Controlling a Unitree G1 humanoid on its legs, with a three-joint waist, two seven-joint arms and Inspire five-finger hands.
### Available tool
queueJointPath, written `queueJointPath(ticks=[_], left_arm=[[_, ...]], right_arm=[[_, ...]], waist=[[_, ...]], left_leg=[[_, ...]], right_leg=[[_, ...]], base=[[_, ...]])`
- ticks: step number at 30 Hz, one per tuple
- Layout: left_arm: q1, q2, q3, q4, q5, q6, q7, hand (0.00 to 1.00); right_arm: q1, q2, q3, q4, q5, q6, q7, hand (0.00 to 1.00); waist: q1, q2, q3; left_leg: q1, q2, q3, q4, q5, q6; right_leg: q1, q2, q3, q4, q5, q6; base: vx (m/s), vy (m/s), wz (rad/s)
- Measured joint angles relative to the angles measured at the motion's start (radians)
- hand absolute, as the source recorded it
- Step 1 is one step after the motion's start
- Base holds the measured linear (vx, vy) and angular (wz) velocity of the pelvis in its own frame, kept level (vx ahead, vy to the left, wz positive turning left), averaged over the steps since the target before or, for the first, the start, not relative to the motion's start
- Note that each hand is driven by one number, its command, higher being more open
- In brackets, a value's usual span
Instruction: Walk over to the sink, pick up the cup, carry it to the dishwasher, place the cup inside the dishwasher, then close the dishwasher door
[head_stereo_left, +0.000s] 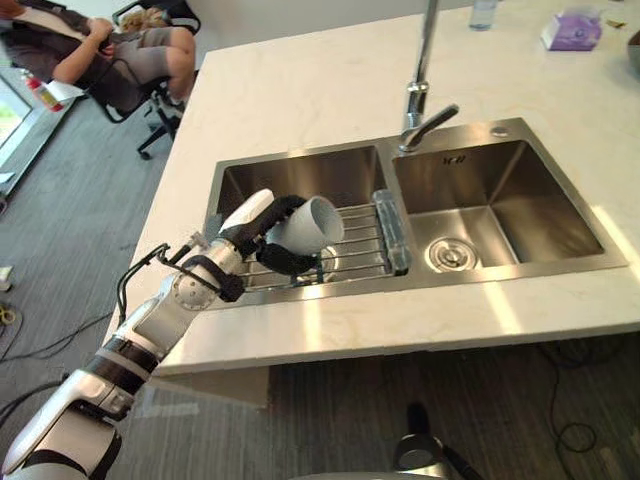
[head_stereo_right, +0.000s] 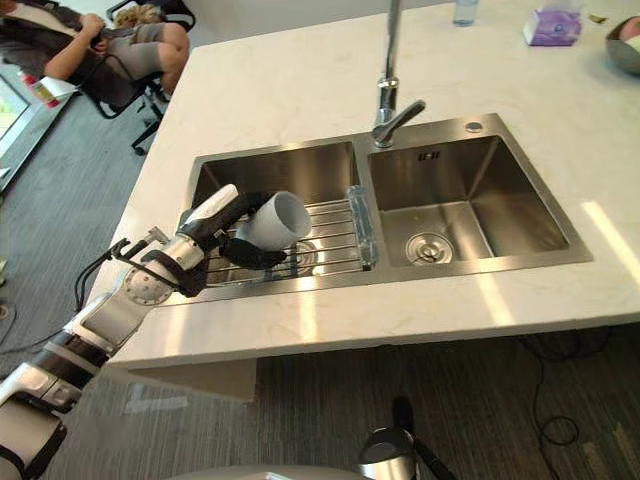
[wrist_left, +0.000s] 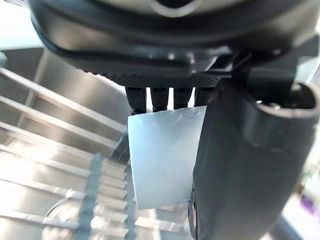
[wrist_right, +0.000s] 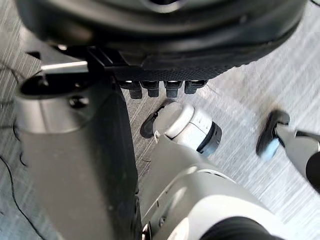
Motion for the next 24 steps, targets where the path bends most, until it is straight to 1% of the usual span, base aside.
queueJointPath(ticks=[1,3,4,6,7,8,9,10,11,12,13,14,15,17,18,19,20,22,23,24], left_arm=[[0.018,-0.003,0.030,-0.019,0.000,-0.004,0.004,0.00],[0.091,-0.004,0.159,-0.075,-0.002,-0.021,0.024,0.00],[0.107,-0.004,0.190,-0.088,-0.001,-0.023,0.036,0.00],[0.179,-0.020,0.328,-0.148,-0.001,-0.038,0.087,0.00],[0.199,-0.024,0.363,-0.160,-0.001,-0.045,0.103,0.00],[0.242,-0.034,0.431,-0.182,-0.003,-0.058,0.137,0.00],[0.262,-0.041,0.463,-0.190,-0.005,-0.068,0.157,0.00],[0.298,-0.065,0.526,-0.196,-0.024,-0.088,0.190,0.00],[0.341,-0.090,0.590,-0.210,-0.056,-0.099,0.228,0.00],[0.359,-0.104,0.617,-0.211,-0.072,-0.108,0.244,0.00],[0.397,-0.134,0.674,-0.211,-0.105,-0.131,0.277,0.00],[0.431,-0.162,0.731,-0.211,-0.132,-0.147,0.307,0.00],[0.448,-0.177,0.758,-0.211,-0.149,-0.154,0.325,0.00],[0.503,-0.227,0.843,-0.211,-0.202,-0.169,0.367,0.00],[0.536,-0.253,0.887,-0.211,-0.231,-0.178,0.380,0.00],[0.560,-0.268,0.914,-0.208,-0.246,-0.180,0.391,0.00],[0.598,-0.279,0.951,-0.204,-0.257,-0.181,0.397,0.00],[0.648,-0.279,1.002,-0.187,-0.257,-0.181,0.406,0.00],[0.663,-0.279,1.027,-0.171,-0.257,-0.182,0.410,0.00],[0.688,-0.279,1.066,-0.154,-0.259,-0.182,0.424,0.00]], right_arm=[[0.002,-0.003,-0.002,0.000,-0.009,0.000,0.000,1.00],[0.003,-0.017,-0.006,0.001,-0.047,0.001,0.000,1.00],[0.003,-0.018,-0.006,0.001,-0.055,0.001,0.000,1.00],[0.010,-0.020,-0.024,0.013,-0.082,0.001,0.003,1.00],[0.012,-0.020,-0.026,0.019,-0.087,0.001,0.004,1.00],[0.022,-0.020,-0.033,0.024,-0.104,0.002,0.005,1.00],[0.028,-0.019,-0.040,0.025,-0.116,0.002,0.004,1.00],[0.039,-0.020,-0.052,0.028,-0.140,0.003,0.004,1.00],[0.042,-0.022,-0.059,0.037,-0.164,0.003,0.005,1.00],[0.043,-0.022,-0.064,0.042,-0.174,0.003,0.005,1.00],[0.046,-0.024,-0.073,0.048,-0.194,0.003,0.005,1.00],[0.046,-0.032,-0.074,0.059,-0.204,0.002,0.006,1.00],[0.047,-0.036,-0.074,0.064,-0.215,0.002,0.008,1.00],[0.054,-0.053,-0.074,0.070,-0.249,0.002,0.015,1.00],[0.058,-0.063,-0.074,0.074,-0.273,0.002,0.016,1.00],[0.064,-0.069,-0.074,0.077,-0.284,0.002,0.017,1.00],[0.067,-0.077,-0.075,0.079,-0.300,0.002,0.017,1.00],[0.070,-0.090,-0.085,0.079,-0.323,0.002,0.017,1.00],[0.074,-0.096,-0.088,0.079,-0.341,0.004,0.018,1.00],[0.074,-0.102,-0.091,0.082,-0.357,0.007,0.023,1.00]], waist=[[0.010,-0.001,0.000],[0.047,-0.009,-0.005],[0.053,-0.012,-0.007],[0.091,-0.019,-0.015],[0.099,-0.020,-0.020],[0.116,-0.024,-0.036],[0.126,-0.026,-0.044],[0.147,-0.028,-0.061],[0.158,-0.030,-0.073],[0.164,-0.031,-0.081],[0.177,-0.033,-0.091],[0.193,-0.034,-0.093],[0.201,-0.034,-0.093],[0.230,-0.032,-0.097],[0.247,-0.027,-0.106],[0.257,-0.026,-0.116],[0.271,-0.026,-0.126],[0.295,-0.024,-0.140],[0.310,-0.022,-0.149],[0.318,-0.020,-0.154]], left_leg=[[0.000,0.000,-0.007,0.000,0.003,0.000],[-0.013,-0.001,-0.034,-0.001,0.017,0.001],[-0.019,-0.001,-0.043,-0.002,0.022,0.001],[-0.049,0.000,-0.076,-0.001,0.028,0.001],[-0.056,0.000,-0.085,0.000,0.029,0.003],[-0.070,-0.001,-0.102,0.001,0.033,0.006],[-0.074,-0.001,-0.108,0.001,0.035,0.006],[-0.081,-0.002,-0.119,0.002,0.037,0.006],[-0.088,-0.004,-0.136,0.009,0.040,0.008],[-0.093,-0.006,-0.147,0.013,0.039,0.009],[-0.103,-0.009,-0.158,0.023,0.039,0.011],[-0.112,-0.011,-0.162,0.038,0.036,0.017],[-0.118,-0.012,-0.164,0.046,0.033,0.022],[-0.137,-0.015,-0.178,0.078,0.015,0.054],[-0.147,-0.020,-0.192,0.086,0.010,0.066],[-0.153,-0.025,-0.206,0.088,0.009,0.078],[-0.153,-0.031,-0.218,0.087,0.009,0.094],[-0.155,-0.040,-0.233,0.080,0.012,0.112],[-0.155,-0.044,-0.239,0.073,0.015,0.117],[-0.155,-0.052,-0.255,0.065,0.022,0.122]], right_leg=[[0.004,-0.001,-0.006,0.000,0.000,0.000],[0.010,-0.003,-0.031,-0.005,-0.002,-0.003],[0.011,-0.004,-0.042,-0.005,-0.002,-0.003],[0.011,-0.006,-0.072,-0.005,-0.008,-0.010],[0.011,-0.006,-0.080,-0.005,-0.008,-0.010],[0.011,-0.007,-0.097,-0.001,-0.008,-0.010],[0.011,-0.007,-0.103,0.000,-0.008,-0.010],[0.013,-0.008,-0.114,0.000,-0.009,-0.008],[0.021,-0.010,-0.130,0.000,-0.012,-0.006],[0.026,-0.012,-0.139,0.000,-0.015,-0.004],[0.034,-0.015,-0.157,0.001,-0.021,0.000],[0.043,-0.018,-0.172,0.001,-0.028,0.004],[0.048,-0.019,-0.181,0.001,-0.031,0.005],[0.065,-0.023,-0.211,0.001,-0.043,0.013],[0.072,-0.025,-0.225,0.001,-0.048,0.014],[0.079,-0.028,-0.239,0.001,-0.053,0.016],[0.090,-0.031,-0.251,0.001,-0.058,0.018],[0.098,-0.036,-0.270,0.001,-0.062,0.021],[0.100,-0.040,-0.276,0.001,-0.064,0.022],[0.108,-0.045,-0.294,0.002,-0.068,0.026]], base=[[-0.07,-0.027,0.35],[-0.12,-0.036,0.32],[-0.13,-0.040,0.41],[-0.10,-0.030,0.41],[-0.06,-0.021,0.41],[-0.02,-0.013,0.33],[0.00,-0.013,0.36],[0.02,-0.007,0.32],[0.03,-0.003,0.37],[0.04,0.003,0.46],[0.03,0.007,0.46],[0.01,0.009,0.45],[0.00,0.006,0.42],[-0.01,0.001,0.42],[-0.01,-0.003,0.44],[0.00,-0.006,0.48],[0.01,-0.008,0.43],[0.01,-0.004,0.31],[0.01,0.001,0.31],[0.01,0.000,0.34]])
